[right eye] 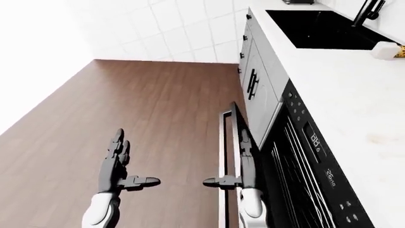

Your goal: Close the dishwasher door

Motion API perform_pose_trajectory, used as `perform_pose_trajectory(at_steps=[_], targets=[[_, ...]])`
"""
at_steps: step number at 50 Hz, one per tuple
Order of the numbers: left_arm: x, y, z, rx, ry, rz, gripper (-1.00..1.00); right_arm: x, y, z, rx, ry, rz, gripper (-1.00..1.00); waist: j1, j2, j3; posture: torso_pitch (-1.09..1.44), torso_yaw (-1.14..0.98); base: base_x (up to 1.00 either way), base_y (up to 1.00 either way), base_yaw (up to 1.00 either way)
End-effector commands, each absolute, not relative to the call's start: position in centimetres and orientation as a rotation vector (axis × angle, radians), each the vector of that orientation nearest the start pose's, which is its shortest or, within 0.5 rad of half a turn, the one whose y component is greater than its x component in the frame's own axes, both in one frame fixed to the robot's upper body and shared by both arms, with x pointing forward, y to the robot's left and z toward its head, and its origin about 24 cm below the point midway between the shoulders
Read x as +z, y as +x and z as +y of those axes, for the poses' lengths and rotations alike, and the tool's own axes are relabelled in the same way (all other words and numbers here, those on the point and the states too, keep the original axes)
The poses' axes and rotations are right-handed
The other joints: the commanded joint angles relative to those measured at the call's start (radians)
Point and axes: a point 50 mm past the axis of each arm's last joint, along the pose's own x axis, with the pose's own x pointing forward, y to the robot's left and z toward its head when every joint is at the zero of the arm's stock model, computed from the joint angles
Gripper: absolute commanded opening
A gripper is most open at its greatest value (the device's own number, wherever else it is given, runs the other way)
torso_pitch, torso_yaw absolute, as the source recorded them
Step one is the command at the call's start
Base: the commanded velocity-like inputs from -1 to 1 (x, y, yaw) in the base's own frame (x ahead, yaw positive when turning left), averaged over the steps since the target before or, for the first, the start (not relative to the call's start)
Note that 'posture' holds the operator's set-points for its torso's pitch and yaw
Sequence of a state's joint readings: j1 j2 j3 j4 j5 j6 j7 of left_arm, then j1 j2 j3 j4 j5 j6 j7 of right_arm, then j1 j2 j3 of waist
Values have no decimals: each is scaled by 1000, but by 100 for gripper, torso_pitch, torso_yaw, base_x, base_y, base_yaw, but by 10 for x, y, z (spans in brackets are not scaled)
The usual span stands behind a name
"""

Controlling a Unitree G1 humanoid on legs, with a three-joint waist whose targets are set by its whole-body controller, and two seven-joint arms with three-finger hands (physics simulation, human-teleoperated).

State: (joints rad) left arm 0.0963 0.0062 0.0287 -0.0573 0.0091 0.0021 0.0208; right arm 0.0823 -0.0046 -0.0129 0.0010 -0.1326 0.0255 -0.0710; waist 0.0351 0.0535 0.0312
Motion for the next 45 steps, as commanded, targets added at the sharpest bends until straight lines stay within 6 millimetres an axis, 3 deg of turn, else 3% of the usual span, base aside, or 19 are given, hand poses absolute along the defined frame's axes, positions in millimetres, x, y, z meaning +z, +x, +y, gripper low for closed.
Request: perform_pose_trajectory(at_steps=[1, 2, 3, 6, 7, 11, 25, 45], targets=[[53, 239, 160, 58, 14, -69, 100, 40, 240, -167, -127, -149, -1, 100, -9, 6, -21, 0, 0, 0, -16, 0], [53, 240, 161, 59, 13, -70, 100, 40, 240, -168, -130, -150, -1, 100, -11, -15, -10, 0, 0, 0, 0, 0], [53, 240, 162, 62, 14, -70, 100, 40, 240, -168, -130, -151, -1, 100, -11, -37, -18, 0, 0, 0, 0, 0], [54, 241, 164, 69, 13, -72, 100, 42, 240, -168, -132, -154, -8, 100, 1, -113, -2, 0, 0, 0, 0, 0], [54, 241, 164, 70, 13, -72, 100, 42, 240, -168, -132, -153, -8, 100, -5, -75, 1, 0, 0, 0, 0, 0], [54, 241, 164, 72, 14, -72, 100, 43, 240, -167, -132, -154, -10, 100, -15, -42, -16, 0, 0, 0, 0, 0], [52, 244, 170, 88, 15, -70, 100, 51, 246, -161, -131, -118, -12, 100, -32, -57, -38, 0, 0, 0, 0, 0], [52, 248, 175, 100, 11, -66, 100, 51, 286, -116, -62, -103, 8, 100, -28, -48, -50, 0, 0, 0, 0, 0]])
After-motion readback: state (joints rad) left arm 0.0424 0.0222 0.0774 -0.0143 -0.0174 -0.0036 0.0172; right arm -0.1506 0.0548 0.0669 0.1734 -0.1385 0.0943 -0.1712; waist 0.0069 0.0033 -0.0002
